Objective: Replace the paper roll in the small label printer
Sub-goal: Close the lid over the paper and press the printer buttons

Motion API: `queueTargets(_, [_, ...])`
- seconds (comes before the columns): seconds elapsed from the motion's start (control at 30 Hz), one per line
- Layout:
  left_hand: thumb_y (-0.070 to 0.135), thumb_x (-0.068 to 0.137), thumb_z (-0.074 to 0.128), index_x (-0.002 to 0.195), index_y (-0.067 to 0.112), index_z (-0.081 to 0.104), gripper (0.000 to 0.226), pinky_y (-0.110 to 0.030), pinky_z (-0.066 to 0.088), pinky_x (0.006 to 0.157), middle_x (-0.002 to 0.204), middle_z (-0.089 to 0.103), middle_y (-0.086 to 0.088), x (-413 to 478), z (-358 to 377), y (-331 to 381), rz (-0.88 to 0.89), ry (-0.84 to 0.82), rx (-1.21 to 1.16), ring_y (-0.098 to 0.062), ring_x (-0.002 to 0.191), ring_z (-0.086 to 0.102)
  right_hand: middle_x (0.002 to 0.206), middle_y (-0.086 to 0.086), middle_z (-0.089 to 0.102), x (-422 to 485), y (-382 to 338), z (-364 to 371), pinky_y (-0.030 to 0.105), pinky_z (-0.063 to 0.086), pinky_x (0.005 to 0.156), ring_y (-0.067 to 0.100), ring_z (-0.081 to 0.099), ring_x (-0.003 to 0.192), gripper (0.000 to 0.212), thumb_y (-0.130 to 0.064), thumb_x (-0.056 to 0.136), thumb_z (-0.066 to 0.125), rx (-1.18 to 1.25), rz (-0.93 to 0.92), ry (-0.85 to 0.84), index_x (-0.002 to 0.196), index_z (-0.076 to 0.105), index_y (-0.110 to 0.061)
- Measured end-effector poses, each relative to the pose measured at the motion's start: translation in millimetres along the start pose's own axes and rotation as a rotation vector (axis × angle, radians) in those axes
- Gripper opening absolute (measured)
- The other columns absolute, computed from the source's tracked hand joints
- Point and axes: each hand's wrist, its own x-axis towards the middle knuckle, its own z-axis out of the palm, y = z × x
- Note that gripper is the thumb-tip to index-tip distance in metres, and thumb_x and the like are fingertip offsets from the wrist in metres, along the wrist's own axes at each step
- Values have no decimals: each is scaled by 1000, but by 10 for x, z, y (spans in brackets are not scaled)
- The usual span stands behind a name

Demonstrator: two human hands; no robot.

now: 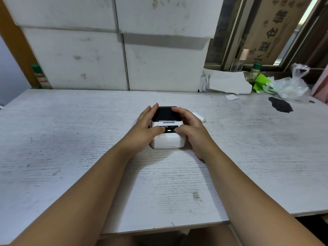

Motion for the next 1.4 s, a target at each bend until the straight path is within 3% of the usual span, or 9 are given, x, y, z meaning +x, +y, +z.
queueTargets(0.23, [18,88,56,146,40,22,70,-18,16,104,159,10,16,8,2,-10,-1,0,3,2,143,10,132,-5,57,-5,-14,17,29,47,87,12,58,110,56,-6,68,50,-3,15,11,114,61,-36])
queueTargets(0.33, [18,89,56,146,40,23,70,-18,14,104,159,10,16,12,0,-16,1,0,0,3,143,9,124,-6,60,-4,-10,9,29,47,86,12,58,107,55,2,75,49,-1,1,6,116,60,-34])
queueTargets(0.5, [17,89,56,146,39,22,70,-17,13,103,159,9,15,9,-3,-12,5,-7,3,5,142,7,115,-9,63,-3,-17,15,27,48,82,10,60,100,56,-6,68,51,-8,10,10,115,60,-35])
queueTargets(0.7, [18,89,56,146,40,22,70,-18,14,104,159,9,15,9,-1,-7,5,-3,16,1,144,8,122,-3,62,-4,-8,15,33,48,85,14,60,103,54,-1,74,50,9,8,12,115,61,-35])
queueTargets(1.07, [19,88,56,146,41,22,71,-22,17,108,159,9,15,15,-3,-22,-1,-7,0,0,145,9,138,3,55,14,0,17,30,48,92,17,56,122,58,-7,66,52,7,12,24,118,61,-31])
queueTargets(1.23, [20,89,55,146,42,22,70,-21,18,106,159,9,16,18,0,-17,-1,-6,-6,-1,145,10,128,-1,60,0,-16,22,29,49,90,13,58,113,51,-6,70,52,7,-3,23,113,62,-31])
queueTargets(1.4, [22,89,55,146,42,22,69,-28,16,116,159,10,15,13,-3,-18,-4,-1,11,0,145,9,117,-17,58,0,-27,19,27,48,92,8,58,112,45,6,84,50,2,-23,31,111,62,-28])
